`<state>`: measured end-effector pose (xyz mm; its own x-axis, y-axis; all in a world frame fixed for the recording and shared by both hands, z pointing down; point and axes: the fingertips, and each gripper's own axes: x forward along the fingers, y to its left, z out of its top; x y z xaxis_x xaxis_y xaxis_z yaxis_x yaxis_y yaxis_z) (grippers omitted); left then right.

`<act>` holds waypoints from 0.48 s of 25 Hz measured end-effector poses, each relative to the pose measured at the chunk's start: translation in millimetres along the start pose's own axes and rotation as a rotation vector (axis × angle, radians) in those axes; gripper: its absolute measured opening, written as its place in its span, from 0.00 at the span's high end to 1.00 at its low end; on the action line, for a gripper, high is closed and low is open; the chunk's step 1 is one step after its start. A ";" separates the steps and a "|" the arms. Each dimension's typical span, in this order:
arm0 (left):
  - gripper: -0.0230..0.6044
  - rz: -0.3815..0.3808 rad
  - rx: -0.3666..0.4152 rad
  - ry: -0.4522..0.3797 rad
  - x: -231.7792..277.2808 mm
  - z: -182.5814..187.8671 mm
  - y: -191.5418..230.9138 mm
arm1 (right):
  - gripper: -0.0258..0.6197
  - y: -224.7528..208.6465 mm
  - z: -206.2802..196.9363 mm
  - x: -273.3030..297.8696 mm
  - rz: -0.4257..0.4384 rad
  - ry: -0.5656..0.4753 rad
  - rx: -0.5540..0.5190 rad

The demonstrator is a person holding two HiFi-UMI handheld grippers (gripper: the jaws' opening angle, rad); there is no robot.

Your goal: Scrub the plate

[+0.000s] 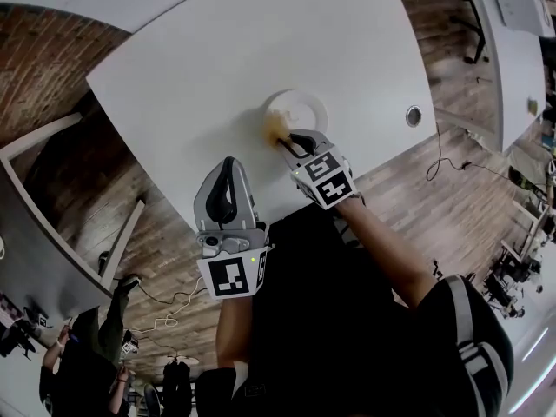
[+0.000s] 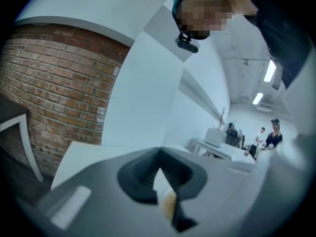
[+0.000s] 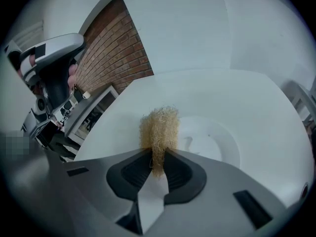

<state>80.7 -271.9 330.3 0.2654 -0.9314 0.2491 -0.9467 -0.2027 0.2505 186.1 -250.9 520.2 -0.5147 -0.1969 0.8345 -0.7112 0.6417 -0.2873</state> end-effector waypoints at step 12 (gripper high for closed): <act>0.96 0.034 -0.012 0.004 -5.7 -2.3 11.8 | 0.87 -14.6 19.3 11.8 0.002 -0.005 -0.019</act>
<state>68.4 -268.3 334.0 0.2343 -0.9364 0.2613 -0.9528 -0.1678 0.2530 181.1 -276.9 525.2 -0.5182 -0.1990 0.8318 -0.7010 0.6560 -0.2797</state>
